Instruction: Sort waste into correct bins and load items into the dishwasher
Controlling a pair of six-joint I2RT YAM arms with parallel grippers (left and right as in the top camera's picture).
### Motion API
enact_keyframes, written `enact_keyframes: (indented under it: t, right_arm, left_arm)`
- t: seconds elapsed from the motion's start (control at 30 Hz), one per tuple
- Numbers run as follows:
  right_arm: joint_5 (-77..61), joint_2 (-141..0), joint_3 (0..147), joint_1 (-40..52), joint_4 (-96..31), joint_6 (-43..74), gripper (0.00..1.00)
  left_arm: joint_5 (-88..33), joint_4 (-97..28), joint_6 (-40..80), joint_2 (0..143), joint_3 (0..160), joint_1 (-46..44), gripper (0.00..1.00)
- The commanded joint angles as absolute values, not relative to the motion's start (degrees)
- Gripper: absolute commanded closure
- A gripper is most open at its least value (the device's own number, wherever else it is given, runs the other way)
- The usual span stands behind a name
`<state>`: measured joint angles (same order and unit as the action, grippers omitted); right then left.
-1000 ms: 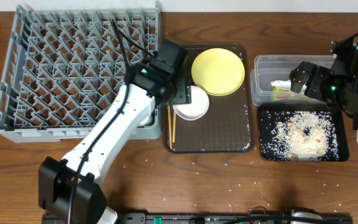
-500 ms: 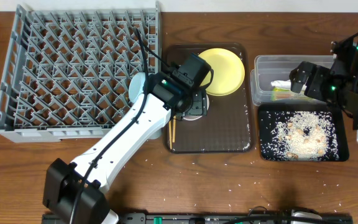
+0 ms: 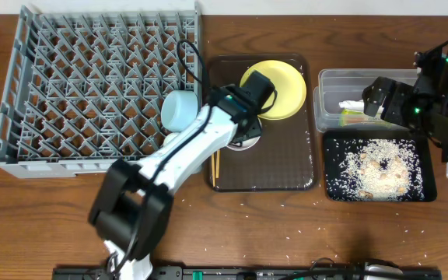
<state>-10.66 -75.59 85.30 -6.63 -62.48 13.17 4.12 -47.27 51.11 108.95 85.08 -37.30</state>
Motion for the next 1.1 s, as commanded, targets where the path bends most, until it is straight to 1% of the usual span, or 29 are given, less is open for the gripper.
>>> enact_keyframes:
  t: [0.0, 0.37, 0.7, 0.73, 0.77, 0.93, 1.0, 1.03, 1.07]
  right_arm:
    - [-10.52, -75.66, 85.38, -7.11, -62.63, 12.6, 0.01]
    - [-10.52, -75.66, 85.38, -7.11, -62.63, 12.6, 0.01]
    - [-10.52, -75.66, 85.38, -7.11, -62.63, 12.62, 0.01]
    - [-10.52, -75.66, 85.38, -7.11, -62.63, 12.62, 0.01]
    - [-10.52, -75.66, 85.38, -7.11, -62.63, 12.62, 0.01]
    - [-10.52, -75.66, 85.38, -7.11, -62.63, 12.6, 0.01]
    - [-10.52, -75.66, 85.38, -7.11, -62.63, 12.6, 0.01]
    - [-10.52, -75.66, 85.38, -7.11, -62.63, 12.62, 0.01]
    - [-10.52, -75.66, 85.38, -7.11, -62.63, 12.62, 0.01]
  left_arm:
    - [7.31, -47.22, 61.73, 111.96, 84.68, -37.47, 0.32]
    - [7.55, -46.44, 70.11, 117.19, 84.6, -37.47, 0.32]
    - [6.92, -44.38, 71.9, 119.63, 84.6, -37.47, 0.32]
    - [6.94, -44.31, 71.9, 119.85, 84.6, -37.5, 0.33]
    - [6.92, -44.25, 71.9, 120.27, 84.58, -37.47, 0.36]
    - [6.0, -44.14, 73.23, 122.15, 84.58, -37.47, 0.36]
    - [5.39, -43.88, 73.21, 122.61, 84.58, -37.47, 0.43]
    - [5.39, -43.88, 73.21, 122.61, 84.58, -37.47, 0.48]
    - [5.39, -43.9, 73.19, 122.61, 84.58, -37.47, 0.56]
